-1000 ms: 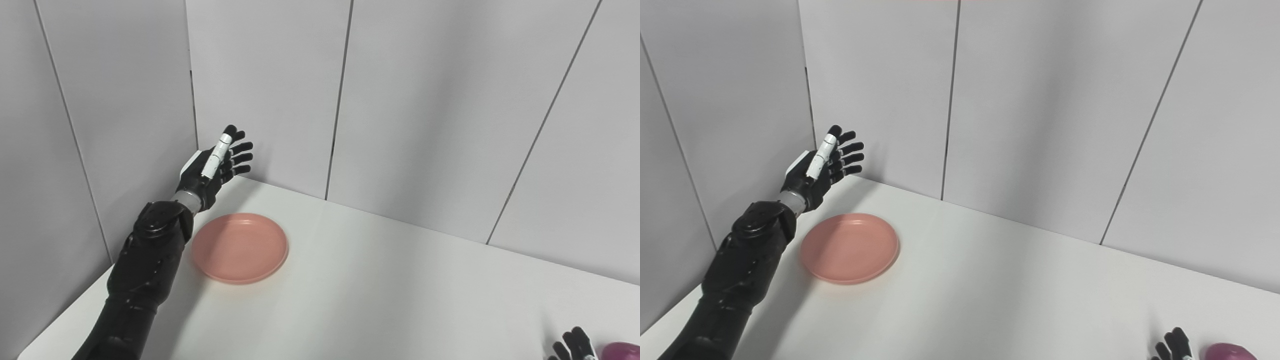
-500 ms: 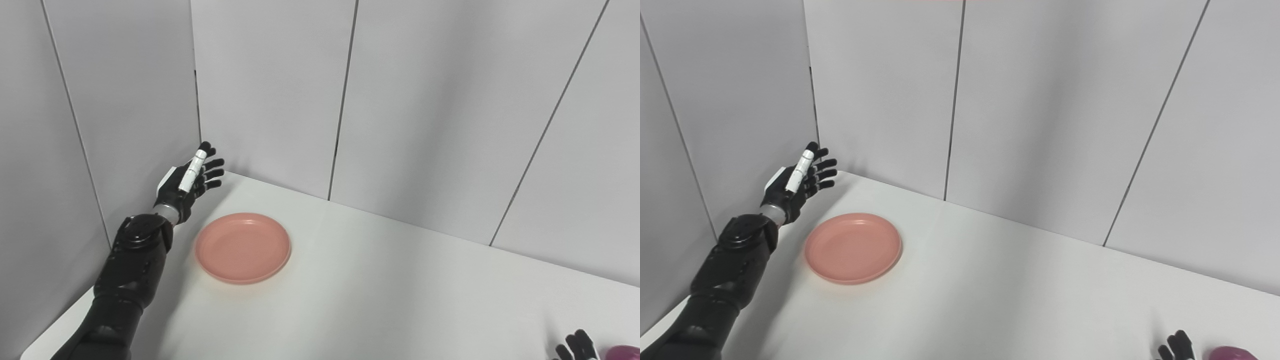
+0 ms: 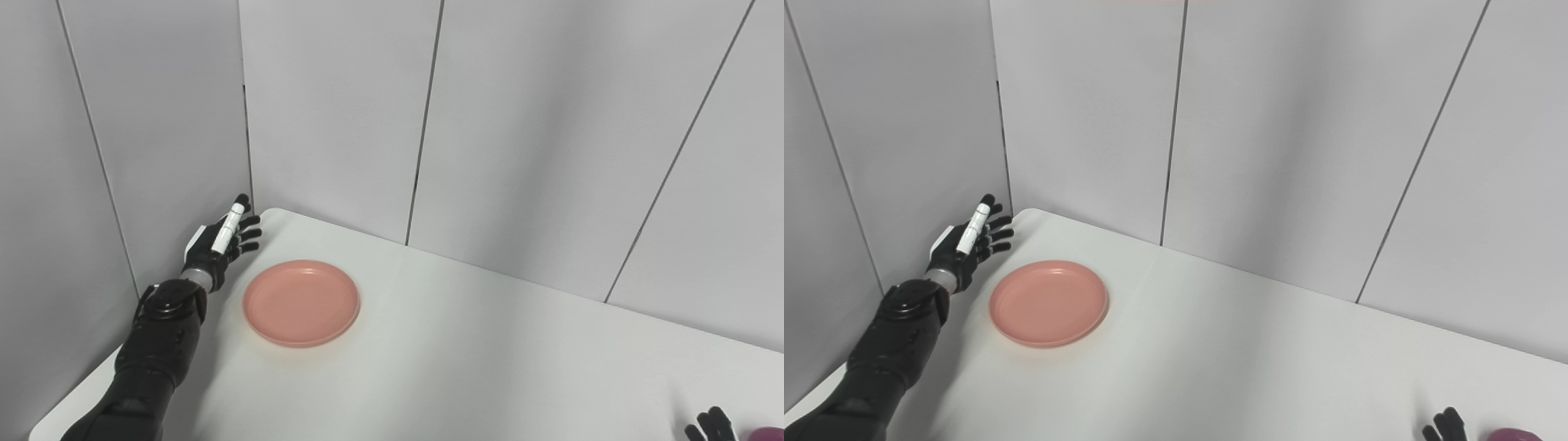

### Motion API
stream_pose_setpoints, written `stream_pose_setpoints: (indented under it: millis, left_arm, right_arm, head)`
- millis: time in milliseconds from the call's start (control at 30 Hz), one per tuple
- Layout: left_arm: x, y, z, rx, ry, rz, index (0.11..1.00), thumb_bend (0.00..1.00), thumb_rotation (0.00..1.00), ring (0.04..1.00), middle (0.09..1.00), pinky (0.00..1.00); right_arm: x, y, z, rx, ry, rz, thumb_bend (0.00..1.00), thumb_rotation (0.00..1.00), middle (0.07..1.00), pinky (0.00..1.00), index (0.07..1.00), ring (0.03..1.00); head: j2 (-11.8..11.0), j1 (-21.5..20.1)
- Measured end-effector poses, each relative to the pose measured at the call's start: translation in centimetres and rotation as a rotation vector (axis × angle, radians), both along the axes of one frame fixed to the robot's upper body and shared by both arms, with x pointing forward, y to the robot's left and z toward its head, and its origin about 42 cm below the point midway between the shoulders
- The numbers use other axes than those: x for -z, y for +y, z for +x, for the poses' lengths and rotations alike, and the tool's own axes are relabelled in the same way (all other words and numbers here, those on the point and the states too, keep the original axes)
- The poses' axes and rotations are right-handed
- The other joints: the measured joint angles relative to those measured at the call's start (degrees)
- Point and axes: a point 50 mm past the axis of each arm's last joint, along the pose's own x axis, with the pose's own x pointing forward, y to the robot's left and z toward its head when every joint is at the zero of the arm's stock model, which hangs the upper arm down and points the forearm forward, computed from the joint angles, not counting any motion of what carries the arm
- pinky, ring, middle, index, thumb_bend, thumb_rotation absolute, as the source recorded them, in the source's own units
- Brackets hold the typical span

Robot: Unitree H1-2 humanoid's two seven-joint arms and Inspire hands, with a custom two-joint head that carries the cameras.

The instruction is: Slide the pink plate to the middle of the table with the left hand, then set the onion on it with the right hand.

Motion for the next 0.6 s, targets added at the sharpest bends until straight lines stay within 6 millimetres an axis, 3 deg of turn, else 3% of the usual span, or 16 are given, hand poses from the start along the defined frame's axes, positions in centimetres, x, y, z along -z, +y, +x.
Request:
stream_pose_setpoints:
  millis: [300, 600]
  left_arm:
    - [1.0, -0.1, -0.2, 0.012, -0.008, -0.027, 0.851, 0.9, 0.8, 0.811, 0.833, 0.78]
    - [1.5, -1.3, -0.1, 0.033, -0.025, -0.049, 0.815, 0.92, 0.82, 0.773, 0.803, 0.71]
  right_arm:
    - [0.0, -0.1, 0.0, -0.001, 0.001, -0.002, 0.93, 1.0, 1.0, 1.0, 1.0, 1.0]
    - [0.0, -0.1, -0.1, -0.025, -0.003, 0.002, 0.94, 1.0, 1.0, 1.0, 1.0, 1.0]
  head:
    - [0.79, 0.18]
    - [1.41, -0.09]
